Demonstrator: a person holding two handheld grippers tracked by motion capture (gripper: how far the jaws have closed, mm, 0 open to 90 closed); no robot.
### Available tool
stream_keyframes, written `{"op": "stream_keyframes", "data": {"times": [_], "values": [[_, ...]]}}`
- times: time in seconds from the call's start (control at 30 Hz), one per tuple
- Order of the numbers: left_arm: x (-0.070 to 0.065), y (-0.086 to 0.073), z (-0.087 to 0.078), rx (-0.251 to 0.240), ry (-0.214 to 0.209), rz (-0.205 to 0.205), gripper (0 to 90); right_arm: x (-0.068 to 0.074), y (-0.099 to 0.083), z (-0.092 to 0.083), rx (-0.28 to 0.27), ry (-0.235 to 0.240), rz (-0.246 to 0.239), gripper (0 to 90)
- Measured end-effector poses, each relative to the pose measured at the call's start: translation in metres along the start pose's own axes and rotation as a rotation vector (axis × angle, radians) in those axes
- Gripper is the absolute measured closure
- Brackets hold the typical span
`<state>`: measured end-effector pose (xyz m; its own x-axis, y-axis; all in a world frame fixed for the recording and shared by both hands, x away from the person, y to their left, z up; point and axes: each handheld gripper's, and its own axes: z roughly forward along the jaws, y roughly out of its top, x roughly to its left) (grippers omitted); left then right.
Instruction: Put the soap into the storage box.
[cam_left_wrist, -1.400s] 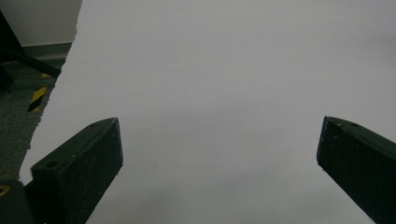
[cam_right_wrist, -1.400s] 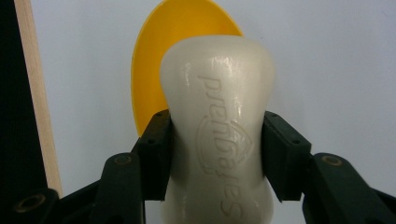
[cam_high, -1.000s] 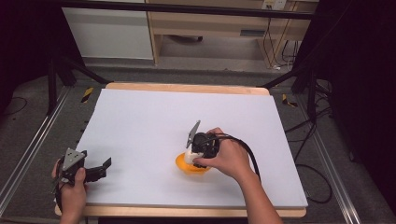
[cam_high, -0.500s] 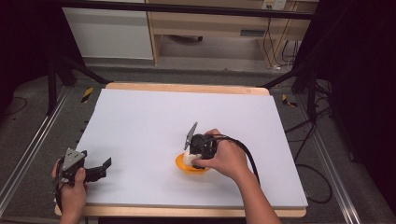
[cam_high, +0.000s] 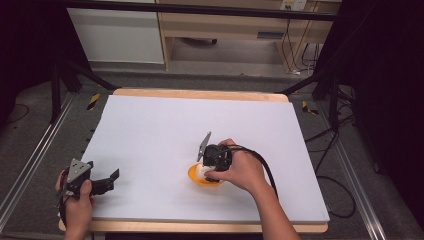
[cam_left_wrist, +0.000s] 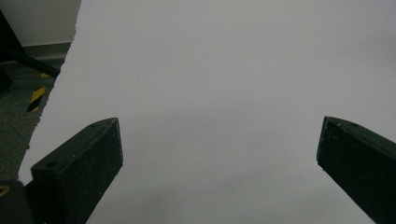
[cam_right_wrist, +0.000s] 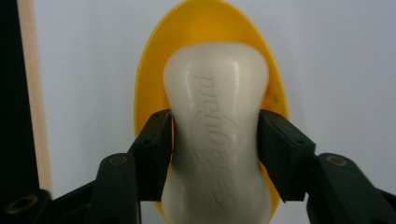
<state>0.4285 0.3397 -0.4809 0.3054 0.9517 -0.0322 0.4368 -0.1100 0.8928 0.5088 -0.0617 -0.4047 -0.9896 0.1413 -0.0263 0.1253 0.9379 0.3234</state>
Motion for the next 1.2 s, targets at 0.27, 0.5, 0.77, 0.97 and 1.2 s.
{"op": "stream_keyframes", "data": {"times": [0.27,0.5,0.77,0.97,1.2], "values": [[0.000,0.000,0.000,0.003,0.001,0.004,0.0,-0.001,-0.005,-0.015,-0.052,-0.022,0.024,44.5],[0.000,0.000,0.000,0.004,0.002,0.005,0.0,-0.002,-0.012,-0.022,-0.057,-0.035,0.040,45.5],[0.000,0.000,0.000,0.004,0.003,0.005,0.0,-0.004,-0.026,-0.032,-0.060,-0.052,0.066,45.5],[-0.001,0.000,0.000,0.002,0.004,0.005,0.0,-0.007,-0.037,-0.037,-0.068,-0.057,0.081,45.5],[-0.001,0.000,0.000,0.004,0.005,0.005,0.0,-0.008,-0.049,-0.042,-0.068,-0.063,0.106,45.5]]}}
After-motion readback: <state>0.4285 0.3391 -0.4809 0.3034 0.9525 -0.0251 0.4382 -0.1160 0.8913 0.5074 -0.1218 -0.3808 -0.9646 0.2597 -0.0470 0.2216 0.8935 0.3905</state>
